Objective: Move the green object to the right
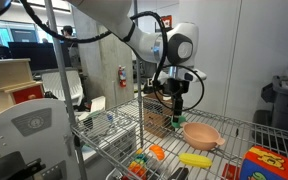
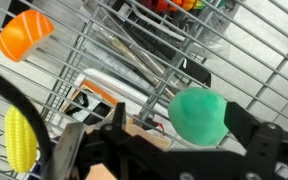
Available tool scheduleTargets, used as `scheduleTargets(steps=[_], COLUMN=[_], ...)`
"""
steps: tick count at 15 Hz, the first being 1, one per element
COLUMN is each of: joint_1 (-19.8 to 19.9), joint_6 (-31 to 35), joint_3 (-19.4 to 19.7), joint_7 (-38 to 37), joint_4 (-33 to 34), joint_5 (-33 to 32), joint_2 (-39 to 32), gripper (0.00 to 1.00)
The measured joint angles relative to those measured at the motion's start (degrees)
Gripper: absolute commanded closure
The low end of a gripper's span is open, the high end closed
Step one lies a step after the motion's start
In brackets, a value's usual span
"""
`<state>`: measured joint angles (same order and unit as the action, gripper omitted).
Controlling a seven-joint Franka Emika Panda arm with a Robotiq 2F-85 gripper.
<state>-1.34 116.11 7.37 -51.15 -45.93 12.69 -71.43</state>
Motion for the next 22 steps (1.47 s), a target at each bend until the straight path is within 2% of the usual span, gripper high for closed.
scheduleTargets(steps=[5, 11, 12, 13, 17, 22], joint_1=[-0.2, -0.32, -0.31, -0.31, -0.26, 0.28], joint_6=[0.01, 0.49, 0.71, 0.93, 3.08, 3.69], joint_3=[-0.18, -0.71, -0.69, -0.64, -0.61, -0.62], joint_7=[0.01, -1.74, -2.55, -3.36, -6.07, -8.17], joint_4=[10.64, 17.34, 18.49, 19.37, 19.38, 18.71], joint_5=[-0.33, -3.87, -4.61, -5.24, -7.36, -8.19], joint_2=[-7.82, -12.01, -12.63, -13.14, -13.68, -13.63], gripper=[0.0, 0.0, 0.25, 0.26, 0.58, 0.91])
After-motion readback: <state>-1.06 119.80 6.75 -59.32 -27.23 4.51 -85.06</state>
